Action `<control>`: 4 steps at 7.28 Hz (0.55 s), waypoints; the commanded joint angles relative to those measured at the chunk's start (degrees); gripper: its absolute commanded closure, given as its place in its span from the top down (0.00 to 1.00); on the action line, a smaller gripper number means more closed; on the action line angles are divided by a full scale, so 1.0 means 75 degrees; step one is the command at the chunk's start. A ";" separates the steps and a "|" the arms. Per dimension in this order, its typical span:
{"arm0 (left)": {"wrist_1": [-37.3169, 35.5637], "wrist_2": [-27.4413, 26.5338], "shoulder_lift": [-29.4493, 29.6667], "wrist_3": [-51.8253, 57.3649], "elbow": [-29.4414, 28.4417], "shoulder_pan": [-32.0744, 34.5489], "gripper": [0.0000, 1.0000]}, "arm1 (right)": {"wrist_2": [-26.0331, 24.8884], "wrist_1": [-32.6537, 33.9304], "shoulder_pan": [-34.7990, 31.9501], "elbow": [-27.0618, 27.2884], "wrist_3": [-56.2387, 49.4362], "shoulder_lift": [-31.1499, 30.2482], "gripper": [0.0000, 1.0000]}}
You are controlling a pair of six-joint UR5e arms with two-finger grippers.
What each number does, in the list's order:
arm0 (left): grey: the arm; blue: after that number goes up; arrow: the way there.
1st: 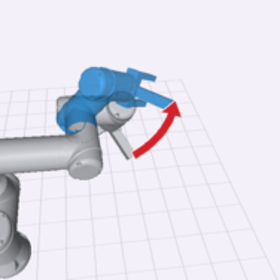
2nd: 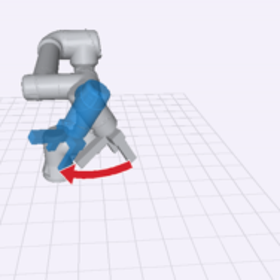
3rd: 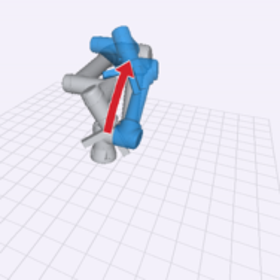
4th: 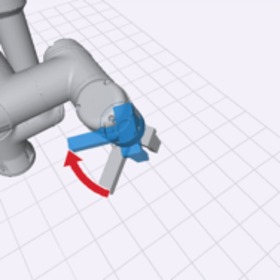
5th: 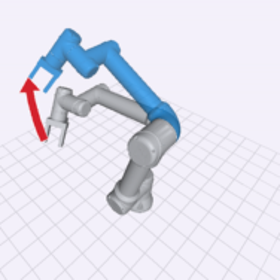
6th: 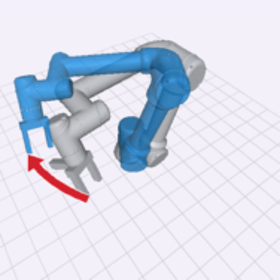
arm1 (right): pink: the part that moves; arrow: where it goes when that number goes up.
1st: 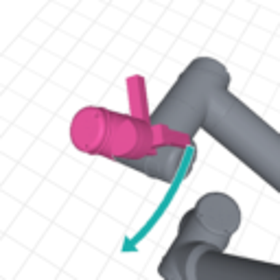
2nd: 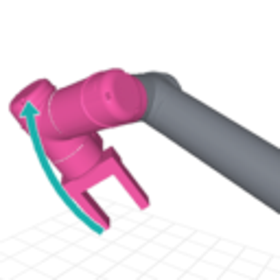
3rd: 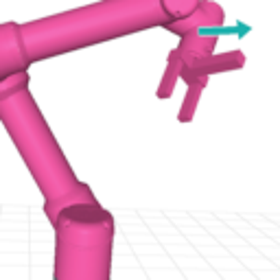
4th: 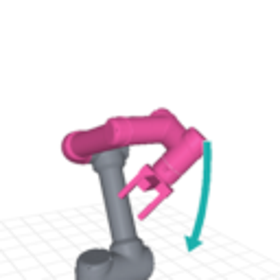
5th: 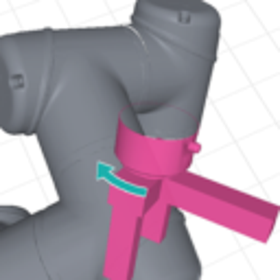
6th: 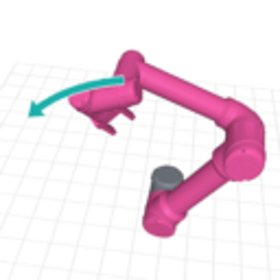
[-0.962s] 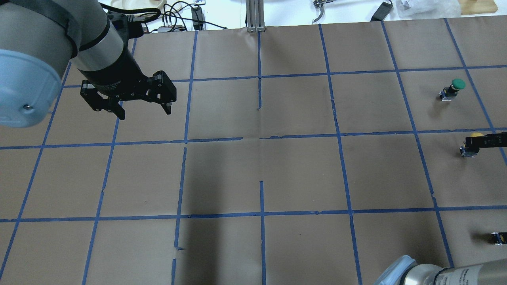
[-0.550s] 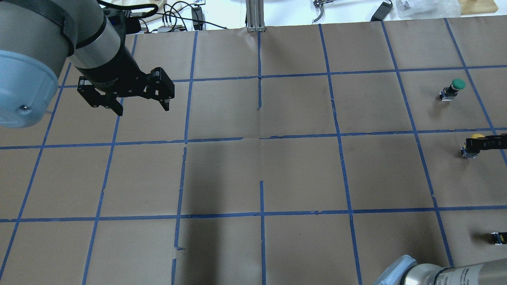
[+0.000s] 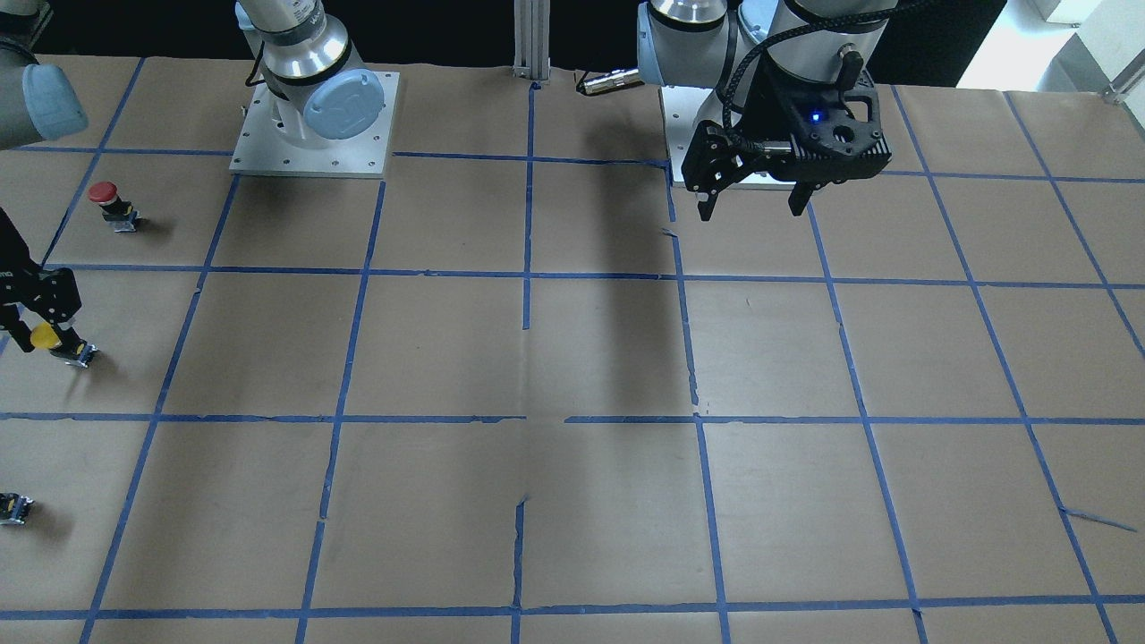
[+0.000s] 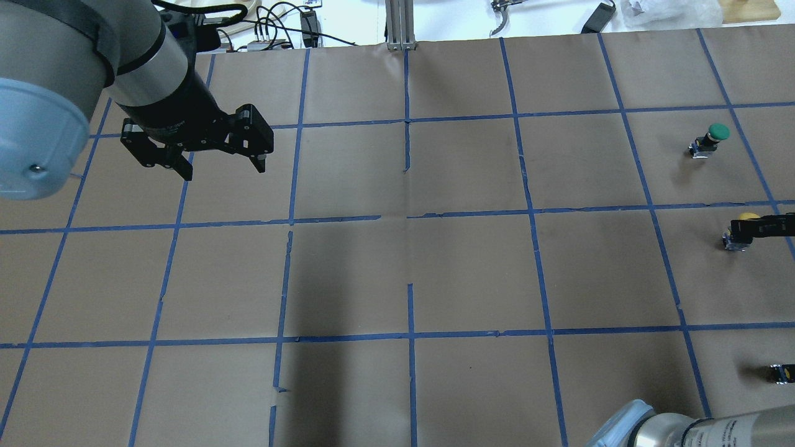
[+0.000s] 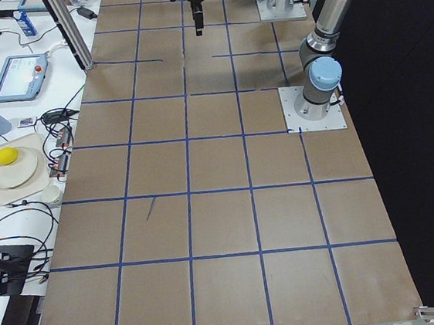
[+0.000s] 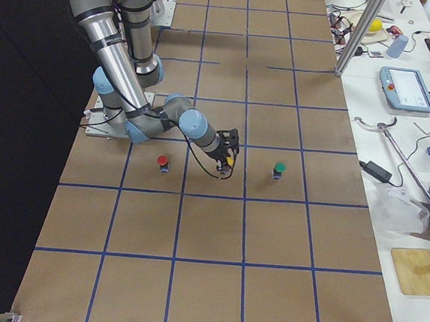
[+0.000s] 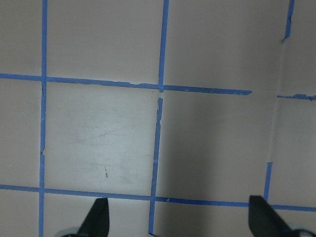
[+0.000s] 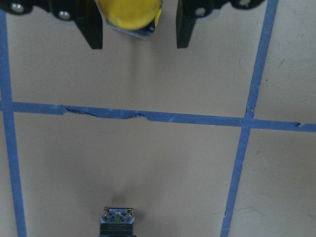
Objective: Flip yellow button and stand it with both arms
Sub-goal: 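Open the right gripper and release the upright yellow button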
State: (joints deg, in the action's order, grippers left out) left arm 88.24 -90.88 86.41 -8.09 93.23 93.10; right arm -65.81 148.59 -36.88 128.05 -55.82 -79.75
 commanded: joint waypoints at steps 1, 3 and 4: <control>0.0000 0.0000 0.0011 0.0012 0.0003 -0.0027 1.00 | -0.0061 -0.0007 0.0042 0.0000 0.0036 0.0004 0.73; -0.0012 0.0000 -0.0001 0.0012 0.0050 -0.0004 1.00 | -0.0073 0.0004 0.0066 -0.0046 0.0048 -0.0065 1.00; -0.0047 -0.0011 -0.0001 0.0012 0.0004 -0.0039 1.00 | -0.0131 -0.0019 0.0054 -0.0070 0.0060 -0.0159 1.00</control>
State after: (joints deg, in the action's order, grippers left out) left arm 88.10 -90.88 86.41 -8.00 93.46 92.97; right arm -66.41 148.55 -36.45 127.77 -55.46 -80.27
